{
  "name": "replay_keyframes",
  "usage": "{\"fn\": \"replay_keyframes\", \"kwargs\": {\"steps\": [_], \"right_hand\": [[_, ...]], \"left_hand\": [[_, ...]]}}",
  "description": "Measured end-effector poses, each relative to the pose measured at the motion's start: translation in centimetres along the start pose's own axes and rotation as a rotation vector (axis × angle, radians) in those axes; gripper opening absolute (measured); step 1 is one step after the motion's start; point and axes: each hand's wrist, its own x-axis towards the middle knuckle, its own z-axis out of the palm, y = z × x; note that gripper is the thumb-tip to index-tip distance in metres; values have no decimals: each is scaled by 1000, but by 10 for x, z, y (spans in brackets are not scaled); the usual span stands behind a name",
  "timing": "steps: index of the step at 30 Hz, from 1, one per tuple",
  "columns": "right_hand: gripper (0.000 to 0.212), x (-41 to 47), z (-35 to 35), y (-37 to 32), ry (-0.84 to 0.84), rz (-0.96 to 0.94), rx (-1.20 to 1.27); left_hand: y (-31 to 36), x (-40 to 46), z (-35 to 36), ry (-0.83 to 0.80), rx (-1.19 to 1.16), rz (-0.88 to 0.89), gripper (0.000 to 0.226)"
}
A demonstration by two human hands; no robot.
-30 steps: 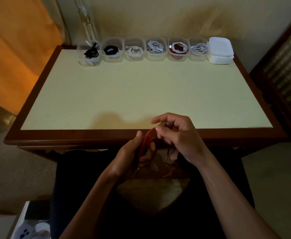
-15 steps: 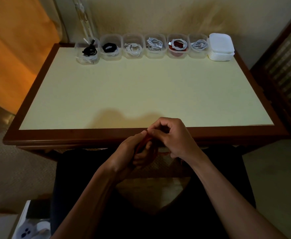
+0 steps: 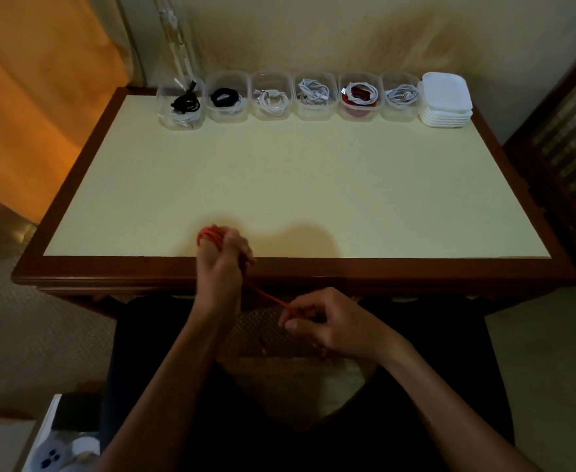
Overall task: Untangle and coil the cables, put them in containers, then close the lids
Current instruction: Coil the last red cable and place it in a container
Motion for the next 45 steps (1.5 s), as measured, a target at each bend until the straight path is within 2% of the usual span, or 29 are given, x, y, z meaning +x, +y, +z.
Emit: {"fn": "replay_keyframes", "kwargs": {"steps": [1, 3, 5, 8, 11, 15, 18, 22, 25, 27, 29, 30, 32, 35, 37, 39, 42, 45], "right_hand": [[11, 1, -3, -6, 42, -33, -11], [14, 5, -9, -15, 138, -85, 12], [15, 10, -14, -16, 250, -123, 16], [12, 15, -19, -13, 333, -152, -1], [10, 18, -17, -10, 338, -154, -25], [10, 18, -14, -9, 327, -175, -29], [10, 18, -8, -1, 322, -178, -23], [22, 16, -10, 9, 349, -176, 53], [41, 12, -15, 15, 405, -183, 50], [48, 11, -22, 29, 493, -145, 8], [53, 6, -28, 50, 532, -75, -57], [51, 3, -28, 61, 518, -30, -79], [46, -2, -22, 77, 458, 26, -151], [48, -4, 2, 83, 345, -9, -450], [46, -3, 18, 81, 321, -96, -584], [42, -2, 25, 79, 362, -196, -619], [33, 3, 21, 70, 416, -258, -537], [24, 8, 9, 55, 476, -326, -562]], "left_hand": [[-10, -5, 2, -42, 184, 23, 23], [-22, -16, 4, -215, 372, -36, 18], [-23, -23, 4, -426, 392, -165, 19], [-17, -31, 5, -632, 228, -330, 44], [-15, -34, 3, -712, 94, -423, 58], [-18, -35, -3, -727, -88, -548, 43], [-13, -26, -9, -747, 4, -648, 41], [-6, -13, -12, -883, 100, -668, 43], [-4, -14, -14, -946, -171, -733, 41], [-2, -12, -15, -945, -540, -772, 38], [6, -7, -14, -931, -965, -714, 37], [12, -3, -13, -864, -1121, -657, 36], [24, 3, -7, -622, -1243, -533, 29], [24, 13, 6, -237, -1054, -381, 16], [13, 19, 14, -107, -781, -323, 12], [-1, 21, 17, -38, -534, -287, 18], [-25, 11, 16, -104, 51, -151, 26], [-42, -9, 15, -350, 579, -110, 21]]}}
